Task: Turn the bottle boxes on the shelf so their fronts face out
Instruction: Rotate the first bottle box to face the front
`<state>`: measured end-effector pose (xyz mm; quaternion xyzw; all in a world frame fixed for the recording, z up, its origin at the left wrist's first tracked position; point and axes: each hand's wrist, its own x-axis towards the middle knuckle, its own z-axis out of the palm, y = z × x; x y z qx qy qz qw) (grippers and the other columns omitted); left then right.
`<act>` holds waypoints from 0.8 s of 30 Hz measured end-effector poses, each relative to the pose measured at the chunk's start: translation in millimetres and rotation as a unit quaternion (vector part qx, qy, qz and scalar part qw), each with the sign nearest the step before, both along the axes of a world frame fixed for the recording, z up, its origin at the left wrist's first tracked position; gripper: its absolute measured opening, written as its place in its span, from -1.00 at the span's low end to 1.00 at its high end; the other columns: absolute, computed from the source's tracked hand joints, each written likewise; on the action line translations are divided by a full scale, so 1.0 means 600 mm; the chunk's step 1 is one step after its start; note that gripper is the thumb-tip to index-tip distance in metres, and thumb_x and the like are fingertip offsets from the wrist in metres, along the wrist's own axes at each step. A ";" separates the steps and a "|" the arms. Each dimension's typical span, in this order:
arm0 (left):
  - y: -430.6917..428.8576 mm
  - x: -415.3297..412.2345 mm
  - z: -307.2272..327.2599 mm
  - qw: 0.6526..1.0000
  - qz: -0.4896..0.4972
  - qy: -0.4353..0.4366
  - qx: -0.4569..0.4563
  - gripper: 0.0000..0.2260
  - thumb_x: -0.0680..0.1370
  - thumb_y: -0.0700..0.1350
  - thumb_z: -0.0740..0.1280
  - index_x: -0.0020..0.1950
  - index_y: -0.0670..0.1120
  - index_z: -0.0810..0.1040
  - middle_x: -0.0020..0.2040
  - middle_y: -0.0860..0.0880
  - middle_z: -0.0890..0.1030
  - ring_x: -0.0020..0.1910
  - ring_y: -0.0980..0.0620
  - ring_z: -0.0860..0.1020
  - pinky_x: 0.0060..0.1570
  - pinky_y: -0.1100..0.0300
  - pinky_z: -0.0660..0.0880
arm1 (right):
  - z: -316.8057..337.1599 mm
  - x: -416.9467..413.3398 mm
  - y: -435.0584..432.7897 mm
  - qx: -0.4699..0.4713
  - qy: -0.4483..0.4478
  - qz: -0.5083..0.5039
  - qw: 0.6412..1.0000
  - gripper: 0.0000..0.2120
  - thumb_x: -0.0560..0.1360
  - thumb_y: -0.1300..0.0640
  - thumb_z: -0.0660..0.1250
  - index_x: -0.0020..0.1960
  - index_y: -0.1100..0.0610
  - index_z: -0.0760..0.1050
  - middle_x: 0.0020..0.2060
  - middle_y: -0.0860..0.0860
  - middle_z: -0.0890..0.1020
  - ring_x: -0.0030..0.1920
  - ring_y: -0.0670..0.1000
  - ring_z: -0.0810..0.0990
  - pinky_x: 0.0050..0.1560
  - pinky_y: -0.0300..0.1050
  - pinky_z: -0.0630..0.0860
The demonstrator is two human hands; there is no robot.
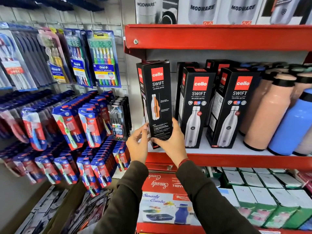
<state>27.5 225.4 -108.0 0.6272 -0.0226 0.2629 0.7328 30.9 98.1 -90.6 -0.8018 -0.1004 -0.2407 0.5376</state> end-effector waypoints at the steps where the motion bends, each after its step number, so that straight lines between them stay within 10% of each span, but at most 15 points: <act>1: 0.000 -0.002 0.000 1.000 0.005 -0.004 -0.007 -0.74 0.61 0.03 0.30 0.20 -0.02 0.68 0.15 -0.03 0.71 0.19 -0.09 0.65 0.20 -0.24 0.56 | 0.002 0.001 0.003 -0.003 -0.007 -0.007 1.000 -0.08 0.20 -0.04 0.64 0.43 -0.12 0.22 0.26 -0.15 0.53 0.26 -0.18 0.48 0.21 -0.45 0.36; 5: -0.001 -0.007 0.002 1.000 0.017 -0.022 0.007 -0.75 0.63 0.01 0.28 0.17 -0.02 0.68 0.14 0.03 0.70 0.19 -0.05 0.64 0.20 -0.18 0.58 | 0.000 0.004 0.005 0.012 -0.004 -0.008 1.000 -0.03 0.20 -0.08 0.63 0.47 -0.09 0.18 0.30 -0.09 0.51 0.32 -0.11 0.47 0.30 -0.21 0.43; 12: 0.034 0.040 0.024 0.991 -0.071 0.049 0.103 -0.69 0.66 -0.22 0.18 0.38 0.02 0.45 0.31 0.15 0.49 0.22 0.31 0.50 0.17 0.50 0.39 | -0.004 0.002 -0.001 0.033 0.012 0.023 0.999 0.00 0.16 -0.09 0.59 0.48 -0.17 0.16 0.33 -0.11 0.50 0.35 -0.12 0.47 0.39 -0.02 0.45; 15: 0.057 0.053 0.024 0.982 -0.136 0.074 0.105 -0.66 0.66 -0.21 0.19 0.06 0.23 0.60 0.06 0.34 0.66 0.05 0.42 0.58 0.10 0.36 0.50 | -0.004 0.000 -0.004 0.022 0.012 0.045 0.999 0.01 0.25 -0.02 0.56 0.51 -0.32 0.04 0.44 -0.11 0.40 0.45 -0.13 0.37 0.46 0.03 0.37; 24: 0.058 0.044 0.008 0.980 -0.134 0.033 0.142 -0.69 0.66 -0.20 0.21 0.41 -0.12 0.42 0.36 -0.18 0.54 0.37 -0.16 0.50 0.39 -0.08 0.44 | -0.016 0.005 -0.011 -0.026 0.039 0.065 0.997 -0.07 0.47 0.13 0.42 0.60 -0.10 -0.13 0.60 -0.02 0.13 0.57 -0.17 0.09 0.57 -0.09 0.11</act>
